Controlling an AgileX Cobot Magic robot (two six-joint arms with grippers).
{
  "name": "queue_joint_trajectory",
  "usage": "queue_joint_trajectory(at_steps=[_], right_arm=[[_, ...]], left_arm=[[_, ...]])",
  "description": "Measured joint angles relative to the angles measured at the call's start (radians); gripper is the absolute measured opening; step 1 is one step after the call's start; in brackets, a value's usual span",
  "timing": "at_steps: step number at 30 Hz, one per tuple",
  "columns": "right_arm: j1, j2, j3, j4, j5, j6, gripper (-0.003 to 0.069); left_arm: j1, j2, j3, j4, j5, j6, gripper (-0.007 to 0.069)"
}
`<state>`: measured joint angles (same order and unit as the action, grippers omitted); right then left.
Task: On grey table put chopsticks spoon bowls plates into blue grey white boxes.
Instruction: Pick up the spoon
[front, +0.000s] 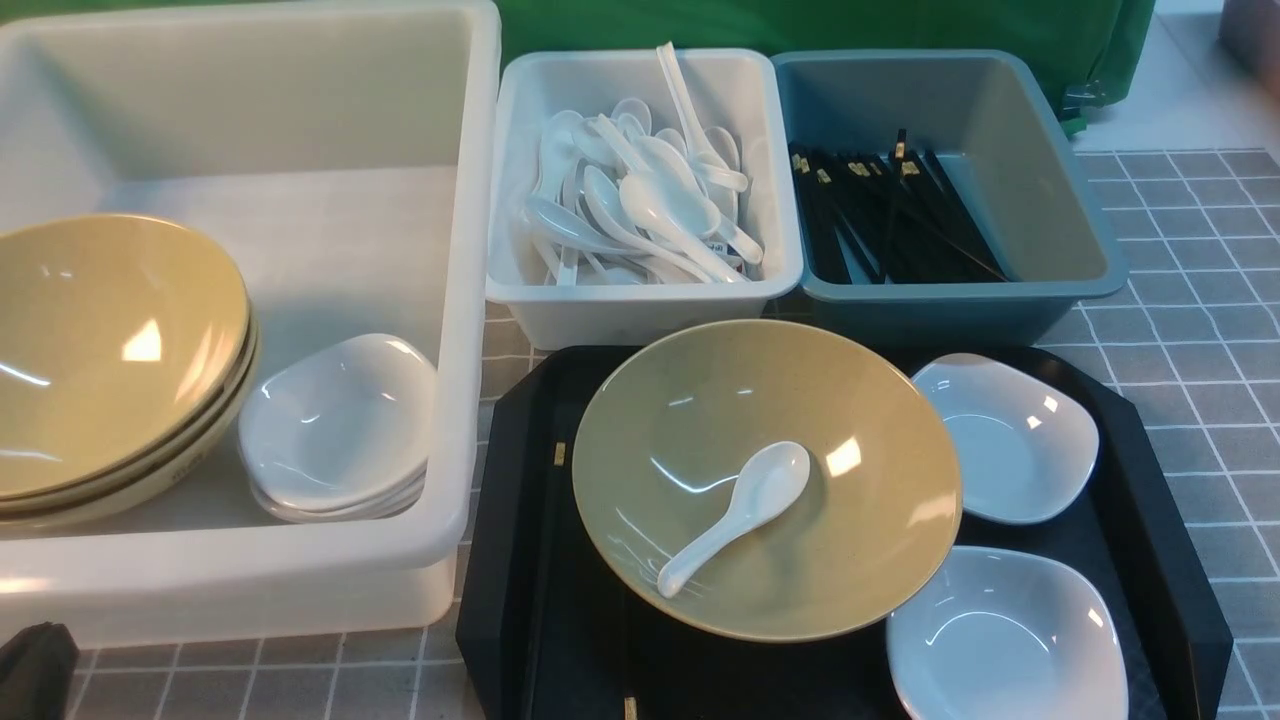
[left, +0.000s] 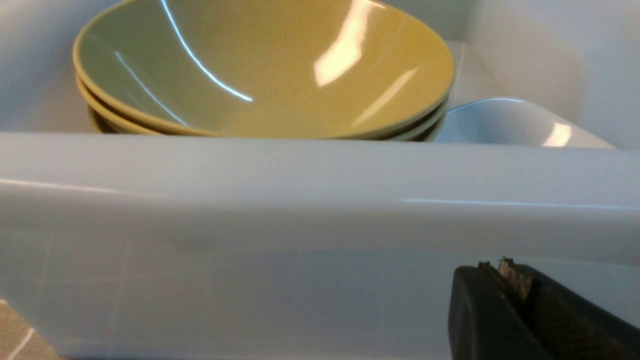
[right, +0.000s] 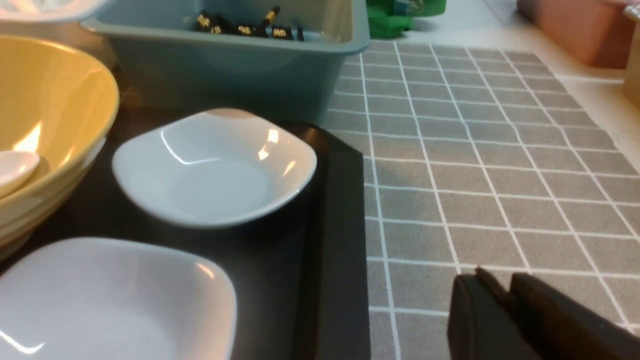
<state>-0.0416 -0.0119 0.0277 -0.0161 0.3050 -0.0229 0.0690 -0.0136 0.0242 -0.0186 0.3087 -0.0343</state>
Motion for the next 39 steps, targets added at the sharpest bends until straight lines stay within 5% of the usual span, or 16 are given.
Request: queue_joint_trajectory(at_steps=[3,8,14,19,32,36,39], right_arm=[[0.000,0.000,0.000,0.000,-0.077,0.000,0.0118],[0.000,0.000,0.000,0.000,-0.414,0.012,0.0123],[0.000,0.000,0.000,0.003,-0.760,0.296,0.0129],[0.001,0.000,-0.004,0.005,-0.850,0.364,0.0131],[0.001,0.350,-0.475,0.001,-0.226,0.188,0.0037],[0.002,0.498,-0.526,0.003,0.061,0.125,0.0037],[0.014,0.593,-0.526,0.046,0.259,-0.018,0.0037]], left_arm=[[0.000,0.000,0.001,0.001,-0.048,0.000,-0.0011],[0.000,0.000,0.001,0.001,-0.343,0.000,-0.0011],[0.000,0.000,0.001,0.001,-0.719,-0.016,-0.0011],[0.000,0.000,-0.021,-0.042,-0.954,-0.111,-0.0011],[-0.006,0.556,-0.758,0.019,-0.196,-0.195,-0.0011],[-0.093,0.804,-0.950,-0.087,0.150,-0.082,-0.0011],[-0.224,0.998,-1.086,-0.238,0.411,0.133,-0.0011]])
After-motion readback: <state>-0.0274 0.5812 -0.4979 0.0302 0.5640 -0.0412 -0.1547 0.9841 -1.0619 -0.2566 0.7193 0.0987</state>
